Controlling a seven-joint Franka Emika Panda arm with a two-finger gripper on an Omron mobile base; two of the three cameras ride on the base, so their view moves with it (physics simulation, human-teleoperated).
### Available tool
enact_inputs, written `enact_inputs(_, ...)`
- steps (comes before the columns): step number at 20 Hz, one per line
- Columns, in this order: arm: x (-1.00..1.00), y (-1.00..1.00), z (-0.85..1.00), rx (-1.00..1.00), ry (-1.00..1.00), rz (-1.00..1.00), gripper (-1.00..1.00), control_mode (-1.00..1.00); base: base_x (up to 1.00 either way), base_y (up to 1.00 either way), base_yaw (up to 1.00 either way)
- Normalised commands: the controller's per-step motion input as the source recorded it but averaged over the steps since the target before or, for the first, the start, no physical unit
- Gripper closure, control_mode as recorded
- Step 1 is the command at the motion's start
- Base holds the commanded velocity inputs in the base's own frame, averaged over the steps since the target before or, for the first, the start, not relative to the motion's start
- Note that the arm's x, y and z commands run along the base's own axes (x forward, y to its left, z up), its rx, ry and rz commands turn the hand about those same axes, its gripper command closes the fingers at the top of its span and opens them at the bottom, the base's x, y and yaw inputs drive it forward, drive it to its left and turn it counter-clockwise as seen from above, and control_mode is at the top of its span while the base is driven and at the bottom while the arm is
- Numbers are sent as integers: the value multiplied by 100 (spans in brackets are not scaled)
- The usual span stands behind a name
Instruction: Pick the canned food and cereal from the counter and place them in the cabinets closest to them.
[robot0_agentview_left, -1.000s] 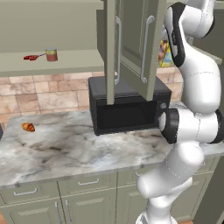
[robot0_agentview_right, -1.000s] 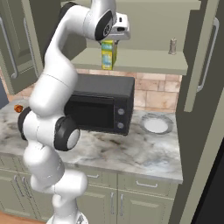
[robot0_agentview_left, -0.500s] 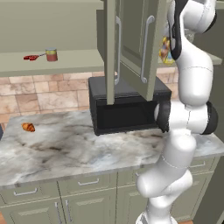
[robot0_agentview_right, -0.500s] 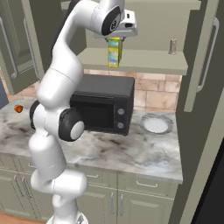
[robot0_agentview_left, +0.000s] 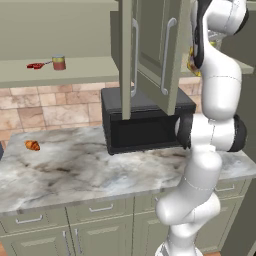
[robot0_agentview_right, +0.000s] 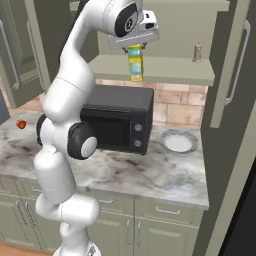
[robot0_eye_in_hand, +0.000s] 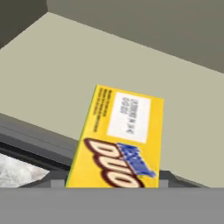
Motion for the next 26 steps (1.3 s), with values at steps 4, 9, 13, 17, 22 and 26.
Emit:
enact_inputs(4, 42, 1, -2, -3, 0, 0, 100, -100, 0, 0, 0)
enact_inputs(9, 47, 0, -2, 0, -1, 0, 100, -100, 0, 0, 0)
enact_inputs(13, 59, 0, -2, 2, -3, -1, 100, -100, 0, 0, 0)
enact_inputs(17, 68, 0, 0, 1, -4, -3, 100, -100, 0, 0, 0)
enact_inputs(22, 74, 0, -6, 0, -6, -5, 100, -100, 0, 0, 0)
enact_inputs(26, 73, 0, -17, 0, -5, -6, 100, -100, 0, 0, 0)
